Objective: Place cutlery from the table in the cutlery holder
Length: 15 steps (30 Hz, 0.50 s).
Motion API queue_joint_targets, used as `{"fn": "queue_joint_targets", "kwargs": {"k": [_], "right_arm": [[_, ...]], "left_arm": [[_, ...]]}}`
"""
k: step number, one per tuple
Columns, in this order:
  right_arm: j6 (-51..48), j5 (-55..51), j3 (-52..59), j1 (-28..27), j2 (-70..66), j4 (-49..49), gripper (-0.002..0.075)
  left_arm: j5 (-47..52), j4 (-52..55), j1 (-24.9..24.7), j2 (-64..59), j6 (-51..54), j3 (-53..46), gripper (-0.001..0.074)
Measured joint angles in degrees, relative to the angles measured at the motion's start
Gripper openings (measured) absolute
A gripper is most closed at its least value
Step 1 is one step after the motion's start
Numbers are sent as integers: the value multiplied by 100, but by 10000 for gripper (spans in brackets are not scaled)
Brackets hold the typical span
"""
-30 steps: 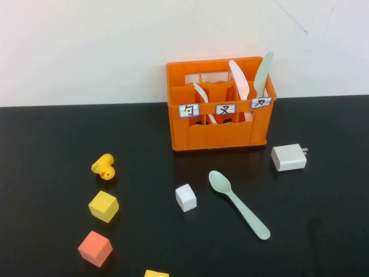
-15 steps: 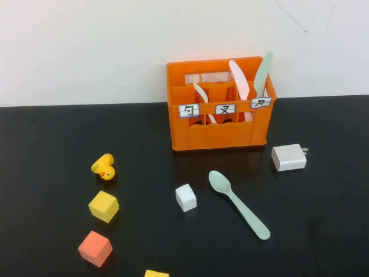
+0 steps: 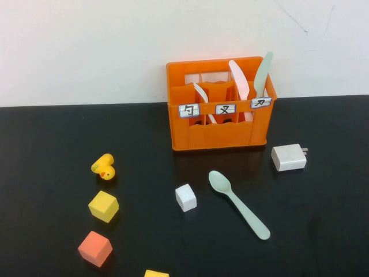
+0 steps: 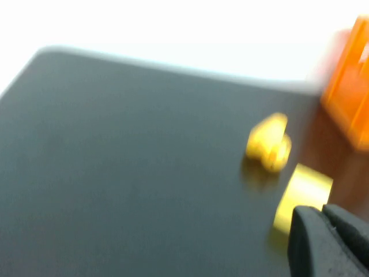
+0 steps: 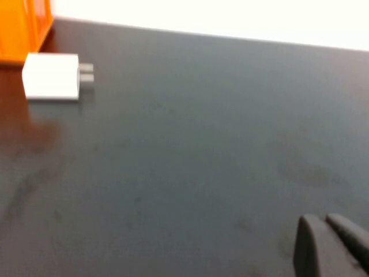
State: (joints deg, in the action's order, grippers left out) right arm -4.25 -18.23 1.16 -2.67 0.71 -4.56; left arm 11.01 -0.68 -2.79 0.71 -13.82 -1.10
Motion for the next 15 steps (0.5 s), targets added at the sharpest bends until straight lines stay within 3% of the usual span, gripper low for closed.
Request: {"fn": "queue_joint_targets", "kwargs": {"k": [15], "right_arm": [[0,3638,39,0,0,0,-2]], "left_arm": [[-3763,0,0,0,0,0,-1]]}}
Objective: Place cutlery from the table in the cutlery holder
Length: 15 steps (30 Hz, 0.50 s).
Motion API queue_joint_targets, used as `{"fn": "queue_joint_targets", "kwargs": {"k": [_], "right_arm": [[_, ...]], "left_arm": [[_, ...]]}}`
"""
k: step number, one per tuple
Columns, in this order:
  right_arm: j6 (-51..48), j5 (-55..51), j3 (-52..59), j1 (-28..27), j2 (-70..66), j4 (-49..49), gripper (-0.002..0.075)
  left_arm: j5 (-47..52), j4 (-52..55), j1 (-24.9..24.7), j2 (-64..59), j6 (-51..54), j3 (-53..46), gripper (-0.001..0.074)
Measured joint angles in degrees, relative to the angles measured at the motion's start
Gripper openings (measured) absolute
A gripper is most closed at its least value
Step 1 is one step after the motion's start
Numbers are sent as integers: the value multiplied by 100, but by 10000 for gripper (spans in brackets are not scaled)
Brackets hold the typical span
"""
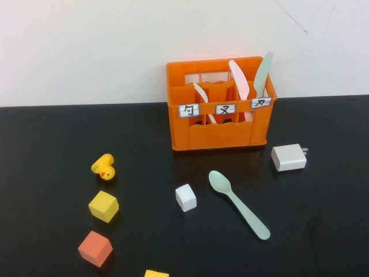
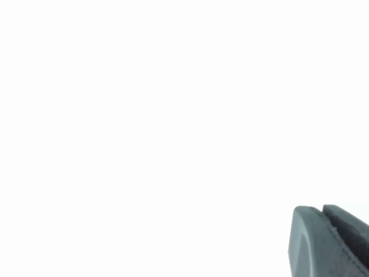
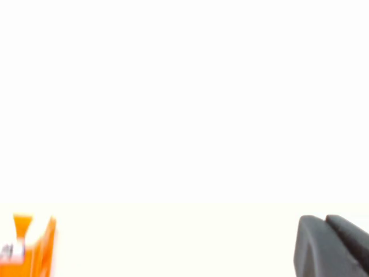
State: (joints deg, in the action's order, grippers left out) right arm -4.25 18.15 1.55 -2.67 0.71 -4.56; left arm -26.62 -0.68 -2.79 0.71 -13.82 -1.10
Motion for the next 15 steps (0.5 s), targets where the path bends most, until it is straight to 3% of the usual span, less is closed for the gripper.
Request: {"fn": "queue_joint_targets", "kwargs": {"k": [10,15], "right_arm": [[106,825,0,0,0,0,-2],[143,829,0,0,0,0,-2]], "left_arm": [[-1607,0,0,13,-292,0,-1],[-1769,9,0,13,-876,0,-1]]}}
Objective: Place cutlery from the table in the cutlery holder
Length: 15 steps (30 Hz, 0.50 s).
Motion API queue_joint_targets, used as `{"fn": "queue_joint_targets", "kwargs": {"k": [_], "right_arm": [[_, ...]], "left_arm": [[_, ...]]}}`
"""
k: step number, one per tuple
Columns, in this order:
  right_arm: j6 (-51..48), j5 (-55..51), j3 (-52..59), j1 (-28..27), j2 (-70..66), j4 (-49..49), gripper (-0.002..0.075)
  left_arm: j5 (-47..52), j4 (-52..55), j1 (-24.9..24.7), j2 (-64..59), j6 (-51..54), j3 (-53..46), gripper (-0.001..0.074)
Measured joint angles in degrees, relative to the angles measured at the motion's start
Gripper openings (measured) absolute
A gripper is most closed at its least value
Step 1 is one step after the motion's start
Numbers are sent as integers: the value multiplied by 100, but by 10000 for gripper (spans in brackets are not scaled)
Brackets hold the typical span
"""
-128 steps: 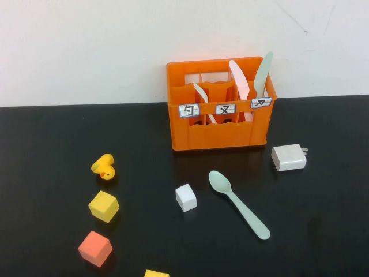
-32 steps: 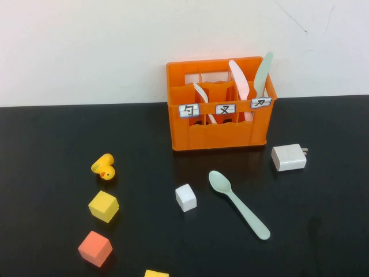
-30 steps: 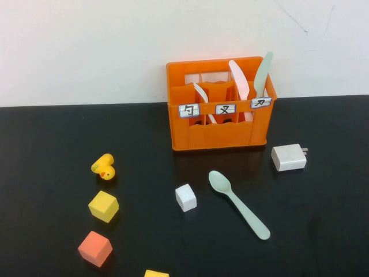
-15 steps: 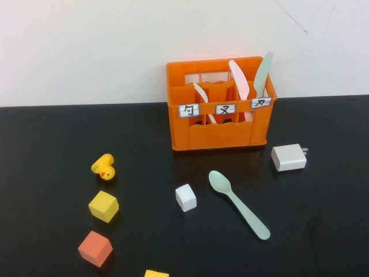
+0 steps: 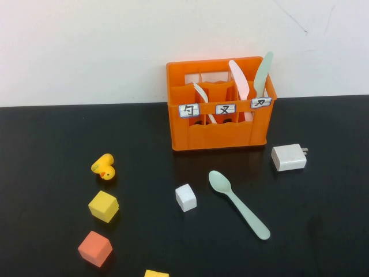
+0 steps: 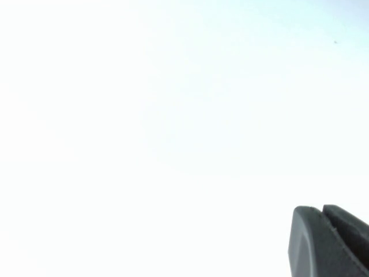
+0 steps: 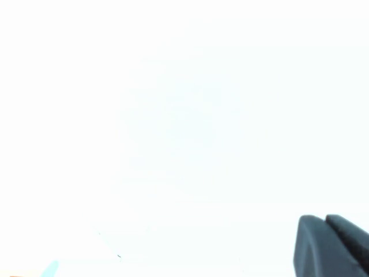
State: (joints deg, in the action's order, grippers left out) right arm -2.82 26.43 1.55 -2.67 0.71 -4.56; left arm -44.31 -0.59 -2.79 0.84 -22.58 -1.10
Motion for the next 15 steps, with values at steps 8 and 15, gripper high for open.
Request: {"fn": "queue_joint_targets", "kwargs": {"k": [8,15], "right_arm": [[26,-771,-161,0,0,-50,-2],[53,-1924,-838,0,0,-415,-2]], "left_arm": [[676,13,0,0,-693,68,-1],[3288,724,0,0,-1314,1108,-1]]}}
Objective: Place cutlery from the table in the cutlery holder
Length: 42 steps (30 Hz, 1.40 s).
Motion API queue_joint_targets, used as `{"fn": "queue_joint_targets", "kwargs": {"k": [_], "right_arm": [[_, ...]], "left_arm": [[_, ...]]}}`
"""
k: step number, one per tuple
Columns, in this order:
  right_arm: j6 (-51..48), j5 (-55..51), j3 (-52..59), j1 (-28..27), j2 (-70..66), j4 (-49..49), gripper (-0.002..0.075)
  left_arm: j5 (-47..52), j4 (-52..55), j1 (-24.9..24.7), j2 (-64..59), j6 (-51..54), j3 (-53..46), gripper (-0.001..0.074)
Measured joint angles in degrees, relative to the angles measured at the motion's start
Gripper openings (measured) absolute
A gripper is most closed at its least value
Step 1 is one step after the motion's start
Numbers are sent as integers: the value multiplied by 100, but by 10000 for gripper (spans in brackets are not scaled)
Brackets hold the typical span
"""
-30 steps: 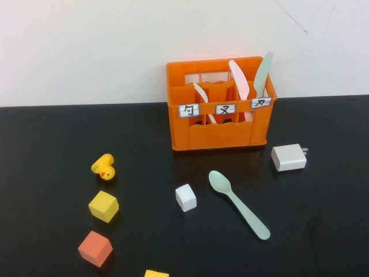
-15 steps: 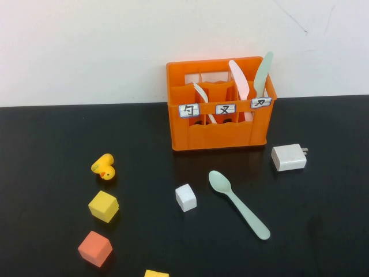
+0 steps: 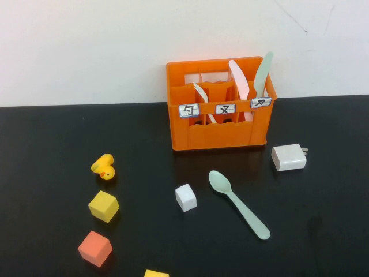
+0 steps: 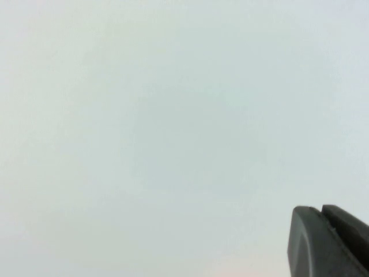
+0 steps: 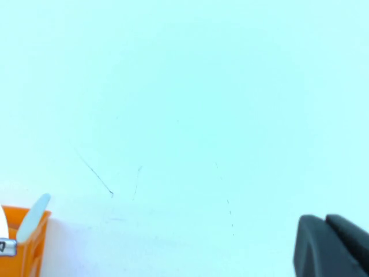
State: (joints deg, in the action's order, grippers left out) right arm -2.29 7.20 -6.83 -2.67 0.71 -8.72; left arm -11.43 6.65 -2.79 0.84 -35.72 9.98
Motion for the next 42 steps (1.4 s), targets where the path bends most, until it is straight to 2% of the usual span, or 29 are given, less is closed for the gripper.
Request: {"fn": "queue_joint_targets", "kwargs": {"k": [5,14,19,25,30,33,42], "right_arm": [[282,-529,-143,0,0,-80,-2],[429,-2667,-1167,0,-527,159,-2],[-926,-3758,-2109,0,-1491,1200,-2],[-2912,-4785,-2947,0,-2834,2819,-2],[-4106,-5312,-3262,0,-3949,3639,-2],[-4428,-5486,-3420,100,-4734,3829,-2],[-4647,-5502,-4292,1081,-6808,3888,-2]], "left_arm": [[1550,128,0,0,-170,691,-1],[2469,228,0,-65,-172,1314,-1],[3123,-95,0,-655,-12,1410,-1],[3792,-1475,0,-1763,1573,1522,-1],[4573,-2459,0,-2751,2588,1727,-1],[4740,-2801,0,-3253,2864,1755,-1],[4927,-3039,0,-3804,3144,1755,-1]]}}
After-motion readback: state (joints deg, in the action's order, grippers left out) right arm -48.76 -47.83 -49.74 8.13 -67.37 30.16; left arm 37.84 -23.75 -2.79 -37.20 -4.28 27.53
